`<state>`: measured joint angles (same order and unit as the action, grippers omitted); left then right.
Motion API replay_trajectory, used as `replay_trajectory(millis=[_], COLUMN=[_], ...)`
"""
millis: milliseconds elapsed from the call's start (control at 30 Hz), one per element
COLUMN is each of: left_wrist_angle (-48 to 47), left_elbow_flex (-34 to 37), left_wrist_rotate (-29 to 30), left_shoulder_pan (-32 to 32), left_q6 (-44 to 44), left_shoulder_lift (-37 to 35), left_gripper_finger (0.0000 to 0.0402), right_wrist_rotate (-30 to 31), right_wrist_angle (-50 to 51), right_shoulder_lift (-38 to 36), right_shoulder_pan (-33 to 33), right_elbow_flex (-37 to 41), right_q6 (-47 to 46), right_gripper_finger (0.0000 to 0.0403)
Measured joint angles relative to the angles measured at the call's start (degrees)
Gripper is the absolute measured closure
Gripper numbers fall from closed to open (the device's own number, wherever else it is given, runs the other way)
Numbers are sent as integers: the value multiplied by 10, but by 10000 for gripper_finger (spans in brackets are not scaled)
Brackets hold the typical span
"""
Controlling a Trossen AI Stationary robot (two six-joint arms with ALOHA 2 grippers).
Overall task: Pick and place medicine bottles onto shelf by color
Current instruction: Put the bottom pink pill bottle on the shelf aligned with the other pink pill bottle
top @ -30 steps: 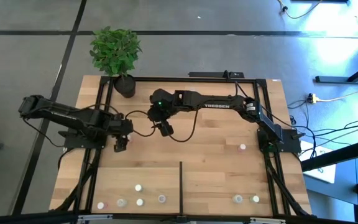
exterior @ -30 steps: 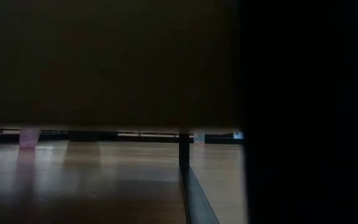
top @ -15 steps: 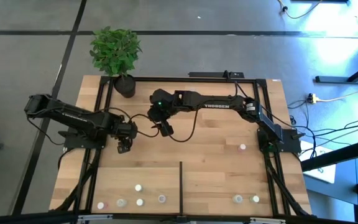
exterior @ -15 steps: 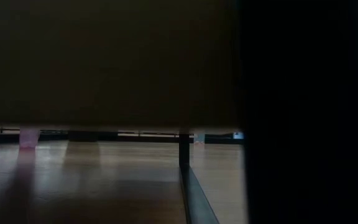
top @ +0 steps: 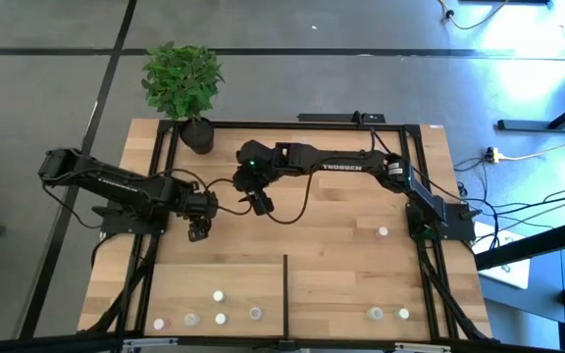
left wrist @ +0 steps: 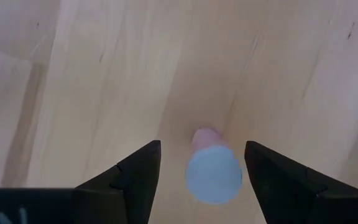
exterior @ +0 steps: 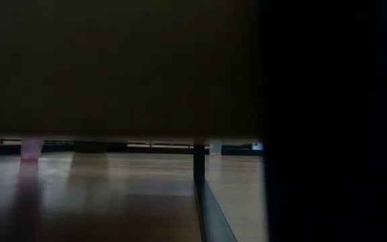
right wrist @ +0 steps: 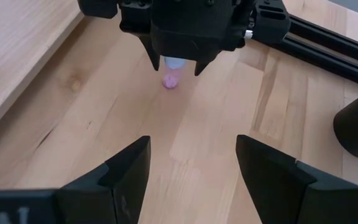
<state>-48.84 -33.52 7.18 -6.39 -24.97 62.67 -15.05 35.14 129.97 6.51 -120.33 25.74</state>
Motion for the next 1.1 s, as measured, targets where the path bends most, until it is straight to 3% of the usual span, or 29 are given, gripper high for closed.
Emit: replay_trajectory(millis=[367, 833, 1100], left_wrist_angle=[0, 1, -1], left_elbow_flex=[24, 24, 1], left_wrist_rotate=[0, -9, -20], left_shoulder_pan=[0, 0, -10], left_q6=[-13, -17, -21], left_shoulder_lift=[0, 0, -6], left_gripper_finger=[181, 304, 316], right_wrist_rotate=[0, 0, -1], right_wrist_angle=[0, 0, 0], right_shoulder_lift=[0, 0, 0], right_shoulder_pan=[0, 0, 0], right_elbow_flex=[0, 0, 0], right_q6=[0, 0, 0], right_gripper_finger=[163, 163, 163])
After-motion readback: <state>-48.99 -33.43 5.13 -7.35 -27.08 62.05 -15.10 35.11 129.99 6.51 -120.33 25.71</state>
